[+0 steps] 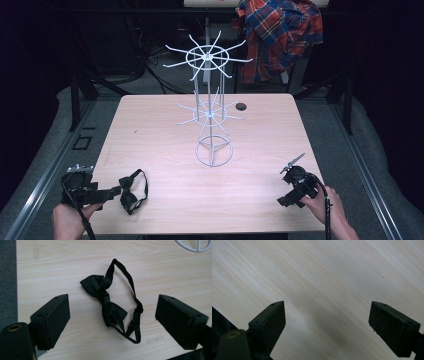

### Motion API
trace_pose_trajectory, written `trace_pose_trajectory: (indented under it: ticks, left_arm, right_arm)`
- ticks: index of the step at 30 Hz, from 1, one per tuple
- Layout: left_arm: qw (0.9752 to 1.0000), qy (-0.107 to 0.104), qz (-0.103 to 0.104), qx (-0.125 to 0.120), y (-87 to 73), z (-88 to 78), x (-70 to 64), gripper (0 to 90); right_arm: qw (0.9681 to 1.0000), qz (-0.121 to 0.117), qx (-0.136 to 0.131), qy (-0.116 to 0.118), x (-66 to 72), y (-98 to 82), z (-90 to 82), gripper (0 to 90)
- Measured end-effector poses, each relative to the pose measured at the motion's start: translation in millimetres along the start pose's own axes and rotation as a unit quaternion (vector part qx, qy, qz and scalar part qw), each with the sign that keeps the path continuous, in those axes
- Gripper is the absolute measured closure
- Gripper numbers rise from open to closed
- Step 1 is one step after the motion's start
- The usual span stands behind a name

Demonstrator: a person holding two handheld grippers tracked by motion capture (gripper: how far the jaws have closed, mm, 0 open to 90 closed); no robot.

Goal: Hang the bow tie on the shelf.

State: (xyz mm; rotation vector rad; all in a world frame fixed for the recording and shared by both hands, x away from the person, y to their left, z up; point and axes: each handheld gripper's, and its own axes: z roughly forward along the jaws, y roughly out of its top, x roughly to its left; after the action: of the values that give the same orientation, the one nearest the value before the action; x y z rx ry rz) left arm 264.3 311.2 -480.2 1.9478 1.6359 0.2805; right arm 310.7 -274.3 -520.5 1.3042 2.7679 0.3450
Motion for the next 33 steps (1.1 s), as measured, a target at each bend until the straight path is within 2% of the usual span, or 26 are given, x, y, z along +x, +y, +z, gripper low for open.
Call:
trace_pose_trajectory:
  ticks: [6,9,10,11,12,13,14,21,22,24,27,28,29,33]
  left_arm:
    - [0.9999,-0.002,0.014,0.008,2.8,4.9,-4.0,5.9]
    - [0.9996,-0.005,0.021,0.015,4.1,8.7,-5.2,3.4]
    - [0.9996,-0.004,0.025,0.015,4.9,11.0,-6.4,2.9]
    - [0.9995,-0.006,0.027,0.017,5.4,12.2,-7.3,2.9]
    - [0.9991,-0.009,0.033,0.023,6.0,15.1,-9.4,1.7]
    - [0.9991,-0.009,0.033,0.023,6.0,15.1,-9.4,1.1]
    - [0.9987,-0.01,0.038,0.031,5.7,19.1,-12.5,0.4]
    - [0.9967,-0.013,0.054,0.058,3.0,31.2,-18.1,0.0]
    - [0.9957,-0.011,0.063,0.067,3.0,34.8,-21.5,0.0]
    - [0.9953,-0.011,0.068,0.068,3.4,36.0,-22.7,0.0]
    - [0.995,-0.003,0.08,0.06,5.1,37.5,-27.0,0.0]
    - [0.9945,-0.001,0.088,0.058,6.6,38.0,-29.1,0.0]
    - [0.9943,-0.001,0.09,0.057,6.8,38.6,-29.9,0.0]
    - [0.993,-0.001,0.098,0.066,4.3,41.8,-31.3,0.0]
  right_arm:
    - [1.0,-0.001,-0.002,0.003,1.2,0.0,1.2,13.5]
    - [0.9998,-0.011,0.014,0.002,0.0,0.1,0.1,13.5]
    - [0.9997,0.01,-0.015,0.015,1.1,-3.4,4.9,13.5]
    - [0.9997,0.01,-0.015,0.015,1.1,-3.4,4.9,13.5]
    - [0.9991,0.029,-0.029,0.013,2.9,-4.9,7.1,13.5]
    - [0.9991,0.029,-0.029,0.013,2.9,-4.9,7.1,13.5]
    - [0.9999,0.008,0.001,0.011,-1.2,-2.5,3.5,13.5]
    - [0.9998,0.007,-0.007,0.016,0.5,0.1,5.4,13.2]
    - [0.9998,0.004,-0.002,0.017,-0.1,1.6,5.7,13.2]
    - [0.9999,0.001,-0.002,0.015,-0.4,2.2,6.0,13.2]
    - [0.9996,0.008,-0.007,0.024,0.4,3.0,7.7,13.2]
    - [0.9999,0.003,-0.005,0.015,0.5,3.8,8.2,13.2]
    - [0.9998,-0.001,-0.001,0.021,-0.2,4.6,8.3,13.2]
    - [0.9999,-0.007,-0.004,0.015,1.2,7.1,7.7,13.2]
